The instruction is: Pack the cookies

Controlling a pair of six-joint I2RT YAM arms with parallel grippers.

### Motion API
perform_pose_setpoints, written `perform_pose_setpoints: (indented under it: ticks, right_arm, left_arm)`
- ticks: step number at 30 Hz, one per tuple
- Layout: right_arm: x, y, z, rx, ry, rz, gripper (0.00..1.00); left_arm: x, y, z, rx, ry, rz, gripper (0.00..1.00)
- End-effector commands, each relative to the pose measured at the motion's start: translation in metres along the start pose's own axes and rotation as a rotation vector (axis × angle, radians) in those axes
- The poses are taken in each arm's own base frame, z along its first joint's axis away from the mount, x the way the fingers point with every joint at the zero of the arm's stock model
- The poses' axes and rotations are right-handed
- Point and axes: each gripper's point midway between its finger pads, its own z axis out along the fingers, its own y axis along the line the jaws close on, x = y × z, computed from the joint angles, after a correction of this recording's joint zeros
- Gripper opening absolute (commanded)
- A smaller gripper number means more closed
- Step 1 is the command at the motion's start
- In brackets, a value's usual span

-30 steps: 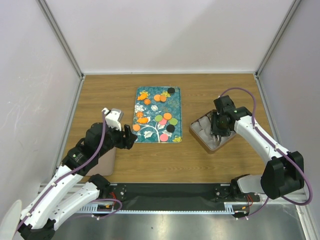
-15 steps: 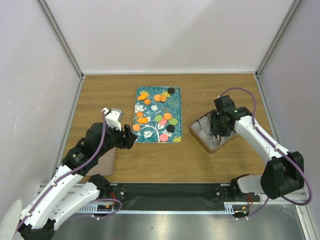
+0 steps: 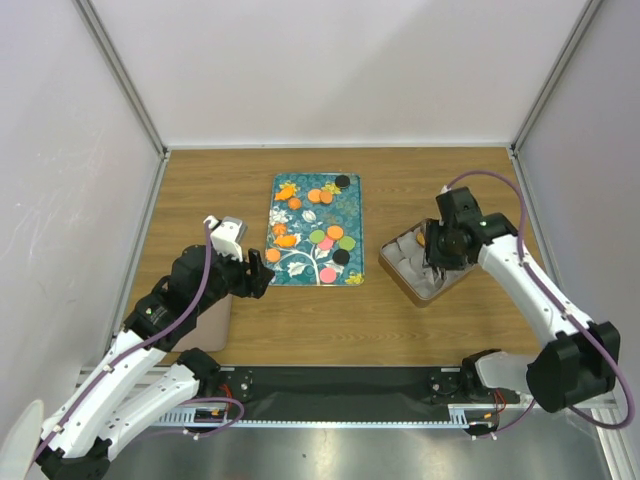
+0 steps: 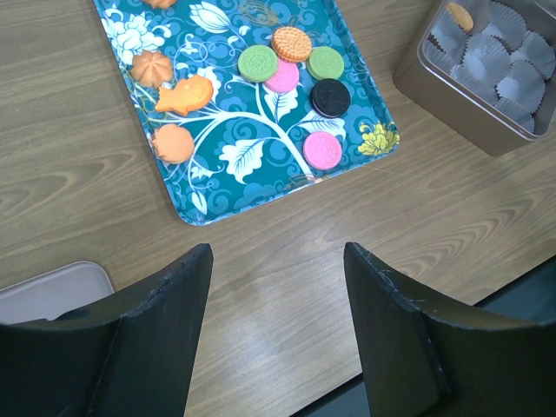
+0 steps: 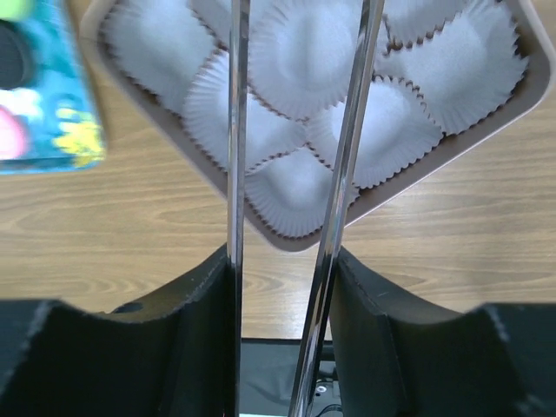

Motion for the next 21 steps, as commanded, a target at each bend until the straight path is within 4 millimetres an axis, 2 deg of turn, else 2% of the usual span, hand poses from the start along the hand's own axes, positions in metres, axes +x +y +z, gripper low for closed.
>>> perform_pose_setpoints:
  ticks: [1, 3, 4, 5, 6, 8, 11, 13, 14, 17, 21]
  right_arm:
    - [-0.031, 0.024, -0.051, -0.109, -0.139, -0.014, 0.46]
    - [-0.039, 0.039, -0.065, -0.141, -0.165, -0.041, 0.47]
    - [-0.039, 0.049, -0.062, -0.149, -0.148, -0.066, 0.47]
    - [-0.033, 0.068, -0.063, -0.175, -0.136, -0.122, 0.47]
    - [-0.036, 0.083, -0.065, -0.193, -0.142, -0.158, 0.47]
    - [-0.025, 0.112, -0.05, -0.205, -0.094, -0.25, 0.48]
    - [-0.023, 0.145, -0.03, -0.23, -0.052, -0.337, 0.48]
    - [-0.027, 0.162, -0.021, -0.251, -0.036, -0.362, 0.48]
    - [-0.023, 0.166, -0.006, -0.239, 0.001, -0.375, 0.48]
    - [-0.021, 0.181, 0.018, -0.258, 0.054, -0.409, 0.48]
    - [-0.018, 0.195, 0.035, -0.261, 0.084, -0.443, 0.49]
  left_arm:
    - [-0.006, -0.001, 0.0, 0.002, -0.028, 0.017, 0.68]
    - [-0.006, -0.001, 0.0, 0.001, -0.029, 0.017, 0.69]
    - [-0.006, 0.0, 0.0, -0.001, -0.029, 0.017, 0.69]
    - [-0.006, 0.0, 0.001, -0.001, -0.028, 0.017, 0.69]
    - [-0.005, 0.0, 0.001, -0.005, -0.025, 0.015, 0.69]
    - [-0.006, 0.001, 0.0, -0.008, -0.028, 0.015, 0.69]
    - [-0.006, 0.002, 0.0, -0.015, -0.031, 0.012, 0.69]
    - [-0.006, 0.003, -0.001, -0.019, -0.034, 0.01, 0.69]
    - [-0.007, 0.004, -0.001, -0.024, -0.036, 0.01, 0.69]
    - [-0.008, 0.005, -0.003, -0.028, -0.045, 0.009, 0.69]
    - [-0.009, 0.006, -0.004, -0.036, -0.05, 0.004, 0.69]
